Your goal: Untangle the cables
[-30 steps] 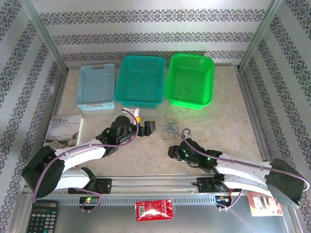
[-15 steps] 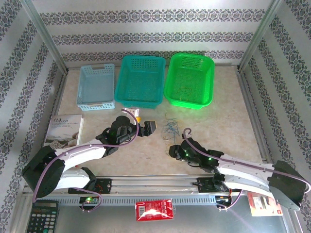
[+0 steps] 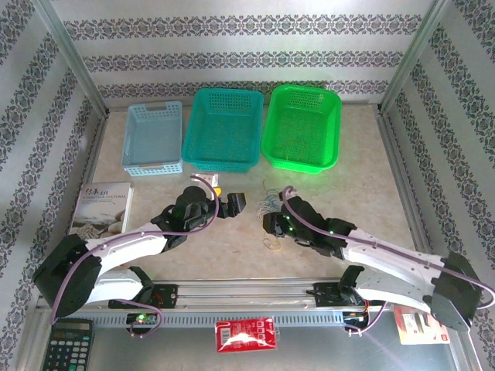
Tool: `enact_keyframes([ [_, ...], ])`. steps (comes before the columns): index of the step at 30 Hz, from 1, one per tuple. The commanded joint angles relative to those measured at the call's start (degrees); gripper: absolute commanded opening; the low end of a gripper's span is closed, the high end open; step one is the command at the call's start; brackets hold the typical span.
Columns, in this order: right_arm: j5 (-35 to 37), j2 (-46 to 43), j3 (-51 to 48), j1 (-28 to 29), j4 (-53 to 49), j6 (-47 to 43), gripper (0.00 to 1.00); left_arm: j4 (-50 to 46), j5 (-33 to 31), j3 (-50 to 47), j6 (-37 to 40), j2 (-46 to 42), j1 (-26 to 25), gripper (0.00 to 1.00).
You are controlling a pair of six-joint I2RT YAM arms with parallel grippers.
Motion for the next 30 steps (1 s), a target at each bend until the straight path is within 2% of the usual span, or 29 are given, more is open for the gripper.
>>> enact_keyframes([
  [1, 0.5, 4.5, 3.8, 0.0, -3.5, -5.6, 0.37, -3.6, -5.0, -1.3, -1.2, -3.1, -0.5, 1.00],
  [13, 3.0, 16.9, 9.6, 1.7, -5.2, -9.2, 0.35, -4.2, -7.8, -3.4, -1.8, -7.0, -0.1, 1.00],
  [22, 4.0, 22.5, 11.9, 1.7, -5.5, -10.6, 0.29, -3.3, -7.7, -3.5, -1.8, -6.7, 0.1, 1.00],
  [24, 4.2, 23.1, 12.2, 1.7, -5.6, -10.8, 0.25, -3.2, -7.6, -3.5, -1.8, -6.8, 0.1, 1.00],
  [28, 4.3, 23.1, 12.4, 1.8, -6.1, -11.3, 0.04, -2.9, -7.7, -3.5, -1.8, -6.8, 0.1, 1.00],
  [30, 4.2, 22.3, 12.3, 1.8, -6.6, -11.3, 0.00, -2.8, -7.7, -3.6, -1.8, -6.8, 0.1, 1.00],
])
